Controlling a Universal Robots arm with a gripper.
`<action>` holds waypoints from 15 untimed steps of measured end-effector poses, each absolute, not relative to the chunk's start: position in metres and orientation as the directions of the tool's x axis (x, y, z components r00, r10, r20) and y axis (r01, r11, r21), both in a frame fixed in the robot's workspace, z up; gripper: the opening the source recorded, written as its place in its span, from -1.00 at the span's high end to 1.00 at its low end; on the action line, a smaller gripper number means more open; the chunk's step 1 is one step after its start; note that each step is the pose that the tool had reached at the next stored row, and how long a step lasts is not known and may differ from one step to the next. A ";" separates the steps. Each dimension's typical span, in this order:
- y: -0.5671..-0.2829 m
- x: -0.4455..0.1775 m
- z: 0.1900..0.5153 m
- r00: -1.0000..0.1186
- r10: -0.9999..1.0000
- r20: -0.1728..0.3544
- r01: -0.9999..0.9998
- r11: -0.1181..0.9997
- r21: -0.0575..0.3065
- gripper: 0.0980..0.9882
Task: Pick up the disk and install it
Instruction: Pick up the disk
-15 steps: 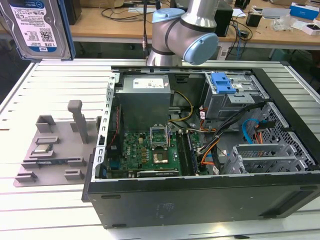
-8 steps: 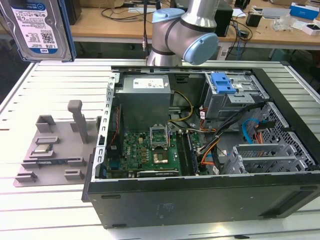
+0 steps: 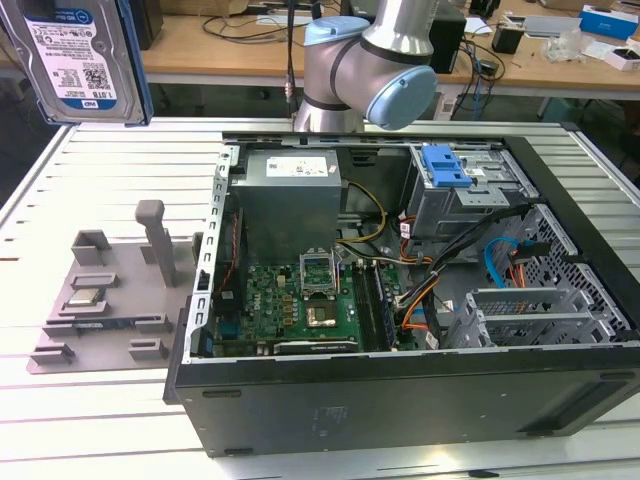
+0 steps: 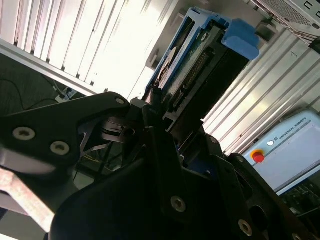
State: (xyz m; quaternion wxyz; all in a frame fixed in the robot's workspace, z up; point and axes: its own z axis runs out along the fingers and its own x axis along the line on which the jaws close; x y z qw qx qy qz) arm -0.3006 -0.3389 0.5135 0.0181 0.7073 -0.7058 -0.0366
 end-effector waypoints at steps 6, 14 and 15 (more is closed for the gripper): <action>-0.339 -0.300 0.510 0.001 -1.000 -0.026 -0.997 -0.003 0.077 0.40; -0.339 -0.296 0.502 0.001 -1.000 -0.026 -0.997 -0.003 0.077 0.40; -0.339 -0.290 0.502 0.001 -1.000 -0.026 -0.997 -0.003 0.077 0.40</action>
